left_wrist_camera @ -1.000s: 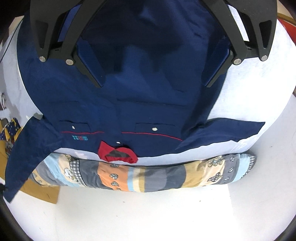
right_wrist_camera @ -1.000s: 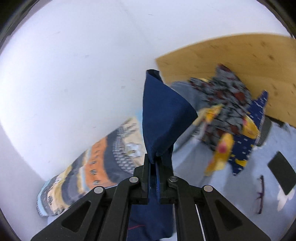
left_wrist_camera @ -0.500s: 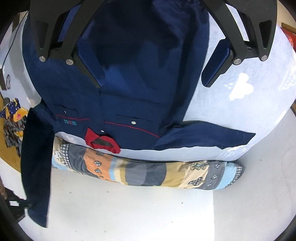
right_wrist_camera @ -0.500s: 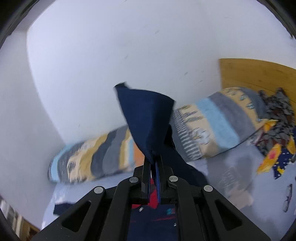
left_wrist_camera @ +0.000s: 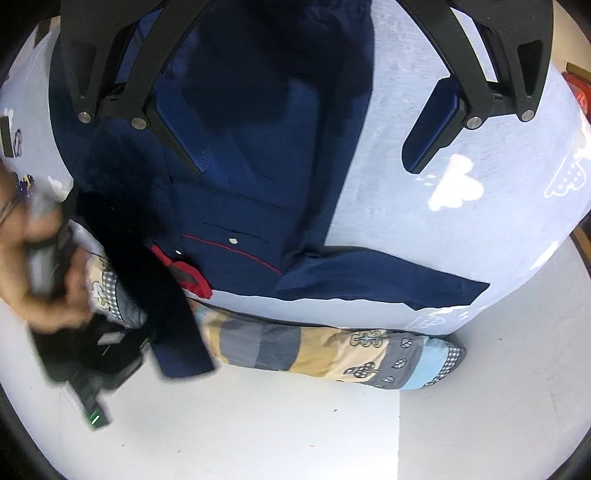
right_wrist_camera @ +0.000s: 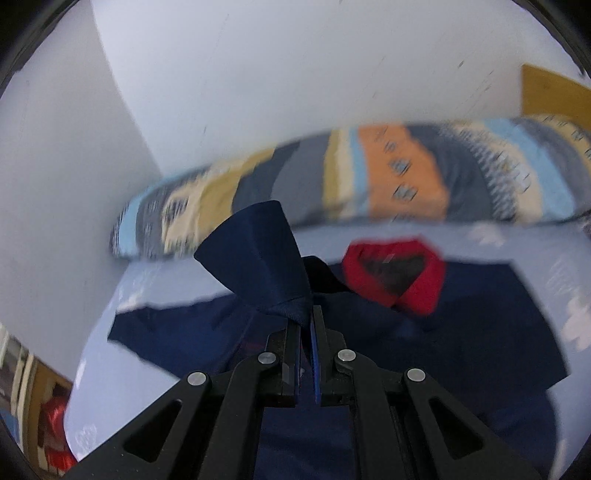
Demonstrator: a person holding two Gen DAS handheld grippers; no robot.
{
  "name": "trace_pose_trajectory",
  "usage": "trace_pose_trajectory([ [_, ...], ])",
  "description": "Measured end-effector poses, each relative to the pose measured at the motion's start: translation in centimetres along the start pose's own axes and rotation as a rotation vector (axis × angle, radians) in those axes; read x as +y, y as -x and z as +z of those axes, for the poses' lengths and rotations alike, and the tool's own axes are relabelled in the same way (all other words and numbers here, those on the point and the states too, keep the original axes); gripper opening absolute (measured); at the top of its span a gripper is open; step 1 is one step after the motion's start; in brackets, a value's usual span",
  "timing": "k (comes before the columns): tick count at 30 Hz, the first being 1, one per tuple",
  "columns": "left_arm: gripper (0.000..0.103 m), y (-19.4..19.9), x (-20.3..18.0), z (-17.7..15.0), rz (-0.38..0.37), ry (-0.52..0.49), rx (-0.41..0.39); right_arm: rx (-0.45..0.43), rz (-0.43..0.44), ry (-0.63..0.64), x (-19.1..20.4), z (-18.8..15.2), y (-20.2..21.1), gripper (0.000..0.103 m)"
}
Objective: Fold large clothes
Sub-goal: 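Lift the sleeve with the right tool and carry it across the shirt body, then lay the sleeve on the shirt body and open the right tool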
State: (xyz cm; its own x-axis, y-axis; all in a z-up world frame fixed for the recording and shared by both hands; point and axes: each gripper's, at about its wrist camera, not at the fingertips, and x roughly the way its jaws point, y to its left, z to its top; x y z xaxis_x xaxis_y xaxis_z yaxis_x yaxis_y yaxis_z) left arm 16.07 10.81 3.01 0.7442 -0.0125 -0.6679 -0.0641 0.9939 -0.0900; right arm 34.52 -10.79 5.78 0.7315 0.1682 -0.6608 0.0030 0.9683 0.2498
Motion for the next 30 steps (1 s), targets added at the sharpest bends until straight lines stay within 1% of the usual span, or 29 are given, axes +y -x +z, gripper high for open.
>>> trace_pose_trajectory([
  [4, 0.103, -0.1, 0.6, -0.1, 0.0, 0.009, 0.011, 0.103, 0.016, 0.047, 3.6, -5.2, -4.7, 0.006],
  [8, 0.103, -0.2, 0.9, 0.0, -0.009, 0.02, 0.017, 0.152, -0.017, 0.094, 4.4, -8.7, -7.3, 0.006],
  [10, 0.103, -0.2, 1.0, 0.0, -0.012, 0.022, 0.016, 0.175, -0.016, 0.069, 3.7, -9.4, -8.1, 0.006],
  [12, 0.103, -0.1, 0.9, 0.0, -0.013, 0.021, 0.013, 0.176, -0.02, 0.061, 3.8, -9.9, -8.4, 0.006],
  [14, 0.103, -0.2, 0.8, 0.0, -0.015, 0.018, 0.019, 0.167, -0.028, 0.073, 4.0, -9.9, -8.3, 0.006],
  [17, 0.103, -0.3, 0.8, -0.1, -0.012, 0.018, 0.025, 0.177, -0.028, 0.078, 3.6, -9.9, -8.7, 0.006],
  [23, 0.103, -0.6, 1.7, 0.1, 0.0, 0.054, 0.033, 0.227, -0.056, 0.097, 2.5, -11.9, -10.4, 0.007],
  [24, 0.103, -0.7, 1.8, 0.1, 0.001, 0.058, 0.038, 0.236, -0.059, 0.102, 2.4, -12.4, -10.7, 0.011],
  [26, 0.103, -0.9, 2.3, 0.1, 0.004, 0.071, 0.047, 0.241, -0.052, 0.104, 2.3, -12.9, -10.6, 0.013],
  [28, 0.103, -1.0, 2.8, 0.1, 0.008, 0.089, 0.053, 0.253, -0.026, 0.128, 2.6, -13.0, -10.1, 0.019],
  [30, 0.103, -1.2, 3.3, 0.1, 0.013, 0.103, 0.059, 0.278, 0.007, 0.146, 3.0, -13.0, -9.3, 0.032],
])
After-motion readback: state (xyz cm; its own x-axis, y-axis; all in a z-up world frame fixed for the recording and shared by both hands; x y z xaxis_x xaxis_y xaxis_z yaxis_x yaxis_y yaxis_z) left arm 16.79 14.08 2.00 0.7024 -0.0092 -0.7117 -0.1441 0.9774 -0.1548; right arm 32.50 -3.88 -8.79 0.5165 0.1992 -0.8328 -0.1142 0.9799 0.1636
